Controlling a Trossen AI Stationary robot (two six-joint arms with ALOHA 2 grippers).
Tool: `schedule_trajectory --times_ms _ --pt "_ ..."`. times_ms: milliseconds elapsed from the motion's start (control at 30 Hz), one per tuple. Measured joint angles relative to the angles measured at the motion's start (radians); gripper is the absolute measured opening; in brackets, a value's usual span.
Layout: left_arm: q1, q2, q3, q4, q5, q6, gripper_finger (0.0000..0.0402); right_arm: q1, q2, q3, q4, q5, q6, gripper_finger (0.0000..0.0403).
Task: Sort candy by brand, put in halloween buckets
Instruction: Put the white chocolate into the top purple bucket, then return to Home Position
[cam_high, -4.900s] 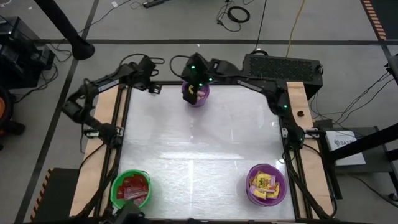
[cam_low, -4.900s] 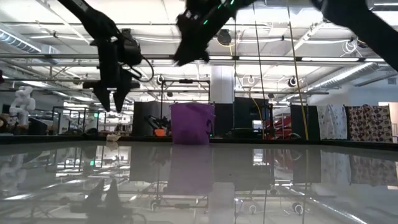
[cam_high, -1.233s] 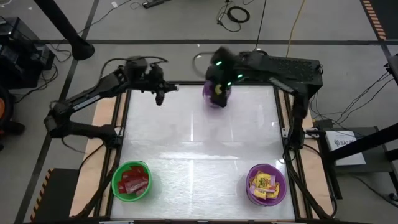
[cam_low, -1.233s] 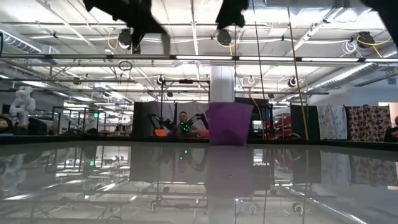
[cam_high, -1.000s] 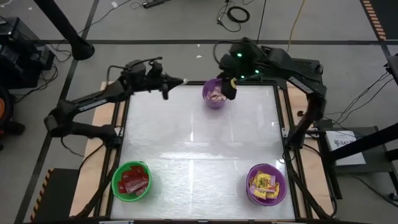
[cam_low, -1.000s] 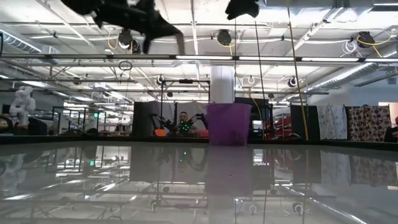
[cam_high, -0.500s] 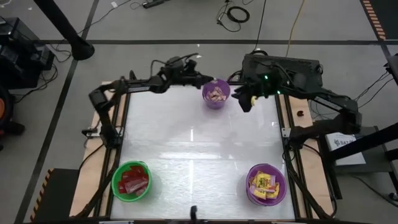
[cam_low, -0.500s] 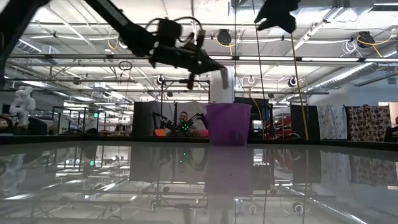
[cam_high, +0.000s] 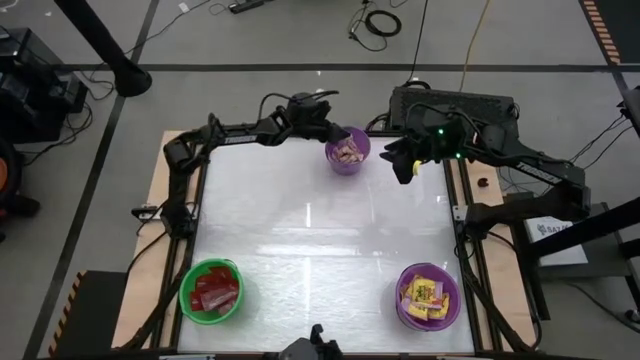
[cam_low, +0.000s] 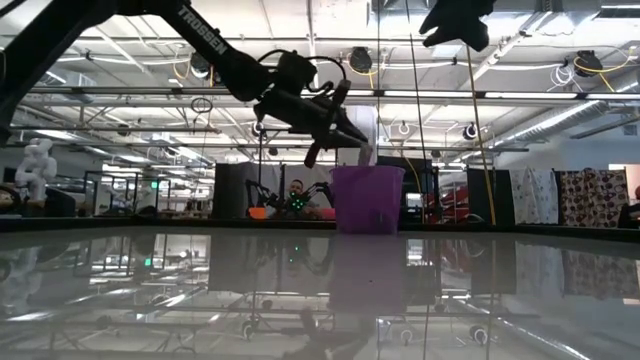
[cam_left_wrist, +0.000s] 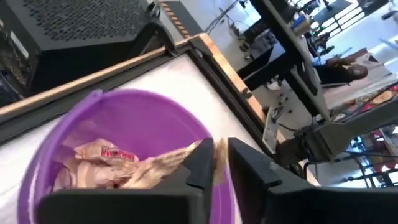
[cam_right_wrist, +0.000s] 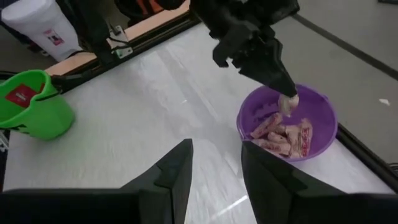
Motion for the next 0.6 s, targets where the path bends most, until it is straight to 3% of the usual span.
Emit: schedule_trajectory --times_ms 300,367,533,600 --pt "0.003 -0.003 0.000 0.003 0.035 -0.003 0.0149 0.000 0.000 0.000 0.001 0.000 -0.022 0.0130" --pt "0.016 -0.014 0.000 0.003 0.124 -0.059 0.0163 0.000 0.000 0.000 0.001 0.000 -0.022 0.0130" --pt "0.058 -0.032 0.000 0.066 0.460 -0.173 0.0170 0.000 0.000 0.000 0.001 -0.003 0.007 0.0130" --pt "0.061 -0.053 0.000 0.054 0.516 -0.169 0.0170 0.000 0.000 0.000 0.001 -0.003 0.019 0.0130"
